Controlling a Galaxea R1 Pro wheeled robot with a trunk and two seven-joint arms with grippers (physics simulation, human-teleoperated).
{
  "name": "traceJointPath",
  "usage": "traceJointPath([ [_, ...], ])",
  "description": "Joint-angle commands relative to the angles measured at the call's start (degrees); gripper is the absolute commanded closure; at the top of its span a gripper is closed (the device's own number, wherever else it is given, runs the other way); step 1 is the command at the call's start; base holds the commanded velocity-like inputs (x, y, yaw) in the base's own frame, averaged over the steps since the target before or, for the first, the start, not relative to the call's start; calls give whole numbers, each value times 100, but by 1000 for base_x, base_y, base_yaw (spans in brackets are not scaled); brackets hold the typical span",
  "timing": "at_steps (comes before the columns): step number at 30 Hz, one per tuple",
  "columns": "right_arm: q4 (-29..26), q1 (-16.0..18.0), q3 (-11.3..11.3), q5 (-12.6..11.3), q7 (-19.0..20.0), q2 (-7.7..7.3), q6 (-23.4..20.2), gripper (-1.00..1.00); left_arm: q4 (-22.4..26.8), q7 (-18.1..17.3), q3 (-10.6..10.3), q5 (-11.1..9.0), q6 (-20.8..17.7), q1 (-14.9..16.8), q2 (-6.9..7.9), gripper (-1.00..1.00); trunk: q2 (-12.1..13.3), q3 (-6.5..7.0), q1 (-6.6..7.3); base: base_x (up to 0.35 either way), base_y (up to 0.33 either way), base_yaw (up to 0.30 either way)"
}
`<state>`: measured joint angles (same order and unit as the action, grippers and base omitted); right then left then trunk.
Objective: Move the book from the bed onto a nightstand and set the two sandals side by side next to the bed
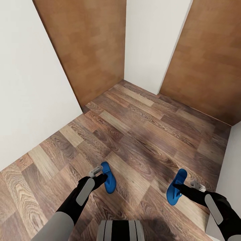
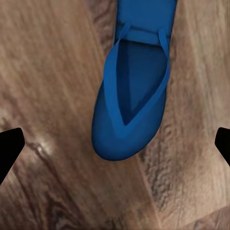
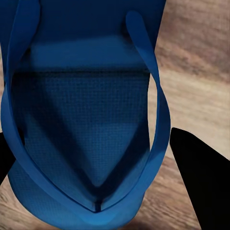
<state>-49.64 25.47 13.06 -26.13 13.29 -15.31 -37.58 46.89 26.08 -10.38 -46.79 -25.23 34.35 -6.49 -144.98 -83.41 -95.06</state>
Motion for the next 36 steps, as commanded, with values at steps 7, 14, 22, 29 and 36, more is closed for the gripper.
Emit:
traceJointPath([
  [7, -2, 2, 14, 2, 17, 2, -31, 100, 13, 52, -26, -52, 2, 2, 14, -100, -2, -4, 1, 6, 0, 0],
  [14, -3, 2, 13, 2, 17, 2, -31, 100, 13, 55, -33, -50, 0, 2, 23, -100, -2, -4, 1, 95, 0, 0],
  [22, -2, 2, 12, 4, 16, 2, -30, 100, 13, 53, -34, -50, 0, 2, 32, -100, -2, -4, 1, 113, 0, 0],
  [29, -2, 2, 12, 9, 10, 9, -30, 100, 13, 22, -34, -63, -3, 2, 29, -100, -2, -4, 1, 87, 0, 0],
  [36, -2, 2, 12, 9, 8, 10, -30, 100, 13, -38, -34, -92, -16, 2, 3, -100, -2, -4, 1, 21, 0, 0],
])
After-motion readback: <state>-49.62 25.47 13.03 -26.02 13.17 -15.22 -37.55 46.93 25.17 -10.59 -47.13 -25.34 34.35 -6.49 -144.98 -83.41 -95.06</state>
